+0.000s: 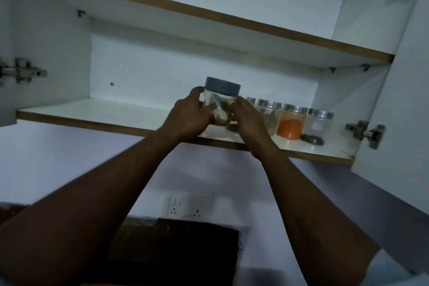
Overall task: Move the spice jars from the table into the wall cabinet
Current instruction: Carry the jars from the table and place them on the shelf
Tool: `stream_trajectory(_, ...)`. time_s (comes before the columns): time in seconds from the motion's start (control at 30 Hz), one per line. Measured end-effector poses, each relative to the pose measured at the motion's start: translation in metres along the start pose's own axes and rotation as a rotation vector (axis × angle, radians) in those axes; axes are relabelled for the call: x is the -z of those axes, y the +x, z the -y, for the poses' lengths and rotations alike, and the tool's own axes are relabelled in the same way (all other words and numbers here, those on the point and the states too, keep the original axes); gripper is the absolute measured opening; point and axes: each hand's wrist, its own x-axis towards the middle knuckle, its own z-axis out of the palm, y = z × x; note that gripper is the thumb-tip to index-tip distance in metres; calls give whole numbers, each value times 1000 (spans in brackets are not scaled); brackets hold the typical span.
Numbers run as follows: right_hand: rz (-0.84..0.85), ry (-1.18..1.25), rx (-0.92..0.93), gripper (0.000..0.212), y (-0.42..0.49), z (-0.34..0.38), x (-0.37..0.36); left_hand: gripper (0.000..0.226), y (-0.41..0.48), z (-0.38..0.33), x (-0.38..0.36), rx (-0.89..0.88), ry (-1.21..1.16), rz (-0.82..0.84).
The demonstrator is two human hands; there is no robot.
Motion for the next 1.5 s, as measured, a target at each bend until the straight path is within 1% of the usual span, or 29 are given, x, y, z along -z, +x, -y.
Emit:
stream_trajectory(0.03, 12, -47, -22, 23, 11, -7, -2, 80, 12, 6, -3, 16, 45, 0)
stream_trajectory(0.1, 40, -164, -61, 48, 28, -21, -10, 78, 33, 22, -8, 42, 176, 22)
stream_trajectory(0.13, 54, -227, -67, 56, 34, -27, -16, 75, 41, 30, -11, 61, 241, 41)
stream_trajectory(0.23, 72, -374, -67, 69, 51, -42, -29, 72, 58, 50, -26, 139, 382, 70)
stream_trajectory(0.3, 48, -437, -39, 72, 58, -50, -34, 67, 63, 60, -36, 136, 481, 51)
stream_trajectory(0.33, 20, -457, -22, 71, 60, -53, -35, 60, 66, 63, -40, 121, 532, 41)
stream_trajectory(0.4, -44, -507, 16, 64, 62, -57, -38, 35, 69, 64, -45, 99, 640, 46)
stream_trajectory(0.43, -66, -531, 27, 61, 62, -58, -39, 26, 69, 64, -48, 95, 686, 65)
stream_trajectory(0.53, -114, -568, 22, 56, 59, -59, -43, 17, 69, 61, -55, 72, 767, 97)
stream_trajectory(0.67, -167, -594, 42, 60, 54, -57, -46, 24, 67, 63, -52, 73, 731, 78)
stream_trajectory(0.77, -194, -586, 59, 63, 51, -54, -45, 31, 60, 59, -50, 81, 702, 25)
stream_trajectory(0.83, -233, -566, 78, 63, 48, -51, -44, 32, 56, 54, -50, 94, 706, -8)
stream_trajectory(0.9, -268, -595, 116, 55, 43, -49, -44, 30, 52, 51, -48, 120, 707, -34)
stream_trajectory(1.0, -265, -649, 202, 23, 39, -49, -44, 26, 46, 48, -43, 136, 684, -50)
stream_trajectory(1.03, -253, -655, 228, 18, 37, -49, -44, 26, 43, 48, -42, 130, 683, -43)
stream_trajectory(1.1, -226, -657, 261, 19, 35, -49, -43, 31, 36, 47, -37, 97, 710, -47)
stream_trajectory(1.2, -168, -647, 276, 24, 29, -45, -42, 26, 15, 45, -30, 0, 741, -73)
stream_trajectory(1.23, -136, -638, 273, 24, 26, -43, -41, 27, 7, 45, -28, -32, 742, -85)
stream_trajectory(1.3, -81, -596, 281, 21, 17, -41, -41, 30, -11, 44, -22, -59, 724, -102)
stream_trajectory(1.37, -89, -510, 290, 18, 0, -38, -45, 27, -26, 39, -16, -50, 662, -86)
stream_trajectory(1.43, -123, -377, 282, 14, -23, -33, -54, 23, -42, 32, -9, -34, 562, -66)
stream_trajectory(1.5, -134, -213, 265, 2, -53, -29, -65, 21, -66, 28, -4, -69, 467, -105)
